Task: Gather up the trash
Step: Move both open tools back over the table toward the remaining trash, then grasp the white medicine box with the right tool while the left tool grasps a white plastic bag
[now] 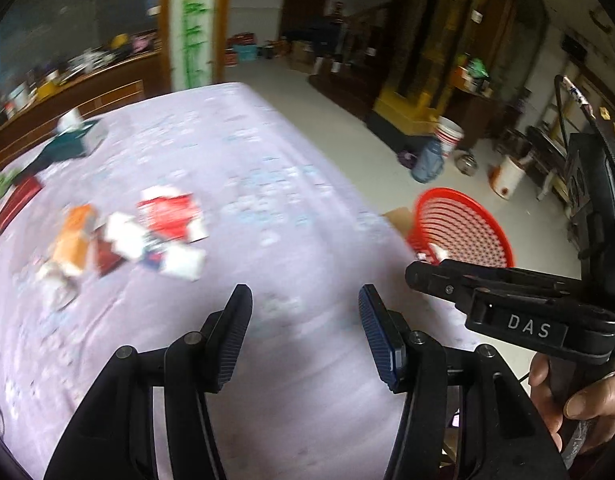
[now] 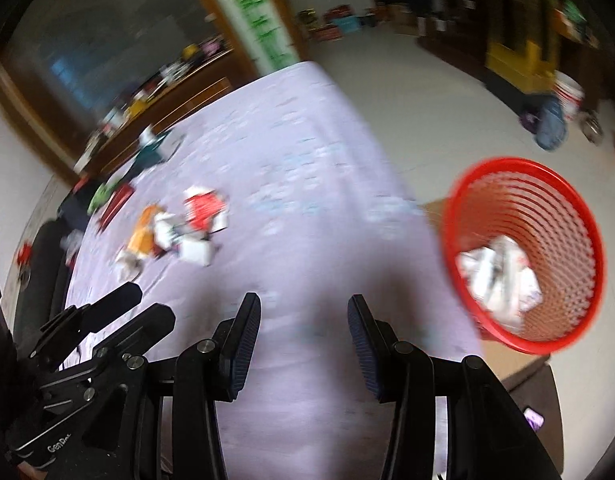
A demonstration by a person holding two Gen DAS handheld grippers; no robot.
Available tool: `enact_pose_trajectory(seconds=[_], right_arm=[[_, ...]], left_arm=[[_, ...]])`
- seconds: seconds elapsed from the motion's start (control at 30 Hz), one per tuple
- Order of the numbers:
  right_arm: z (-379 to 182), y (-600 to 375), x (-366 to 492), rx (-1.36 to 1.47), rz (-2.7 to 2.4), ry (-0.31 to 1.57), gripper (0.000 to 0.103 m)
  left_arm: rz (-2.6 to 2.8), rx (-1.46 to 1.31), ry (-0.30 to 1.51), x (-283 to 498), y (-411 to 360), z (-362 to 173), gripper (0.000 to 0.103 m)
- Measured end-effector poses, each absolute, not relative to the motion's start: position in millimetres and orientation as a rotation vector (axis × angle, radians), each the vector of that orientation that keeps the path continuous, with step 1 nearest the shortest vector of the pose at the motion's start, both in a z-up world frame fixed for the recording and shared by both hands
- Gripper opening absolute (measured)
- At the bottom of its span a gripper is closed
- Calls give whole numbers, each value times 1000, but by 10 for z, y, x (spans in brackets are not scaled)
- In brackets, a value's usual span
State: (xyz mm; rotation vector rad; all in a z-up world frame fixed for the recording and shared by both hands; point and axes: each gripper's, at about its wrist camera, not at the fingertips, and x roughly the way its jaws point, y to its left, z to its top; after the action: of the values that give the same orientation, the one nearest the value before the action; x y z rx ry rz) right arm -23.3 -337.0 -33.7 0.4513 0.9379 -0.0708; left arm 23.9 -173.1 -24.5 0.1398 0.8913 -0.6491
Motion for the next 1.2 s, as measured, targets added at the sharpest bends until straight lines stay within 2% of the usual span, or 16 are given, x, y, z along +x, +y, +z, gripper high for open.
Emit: enact_pose_trajectory(seconds=[0.37, 0.57, 0.83, 0.9, 0.93, 1.07, 1.2], right_arm=[[-354, -2277, 615, 147, 131, 974, 65], [-576, -1771, 1257, -23, 189, 981, 65], [-1004, -1382, 1755, -290, 161, 1042, 65], [-1060, -1391, 1815, -294, 154, 1064, 63], [-1085, -1414, 1837, -288, 137, 1068, 54], [-992, -1508, 1817, -173, 128, 1072, 43], [-747, -1625, 1593, -18, 143, 1045, 42]], left_arm=[[-421, -1, 928, 519, -416, -299, 54], [-303, -42, 962, 702, 292, -364, 54], [-253, -97, 1022, 1063, 802, -443, 54], [-268, -143, 1058, 1227, 872, -502, 54], [-274, -164, 1069, 1301, 874, -529, 54], [-284, -201, 1096, 1558, 785, -630, 54], [-284, -216, 1140, 1861, 617, -849, 54]])
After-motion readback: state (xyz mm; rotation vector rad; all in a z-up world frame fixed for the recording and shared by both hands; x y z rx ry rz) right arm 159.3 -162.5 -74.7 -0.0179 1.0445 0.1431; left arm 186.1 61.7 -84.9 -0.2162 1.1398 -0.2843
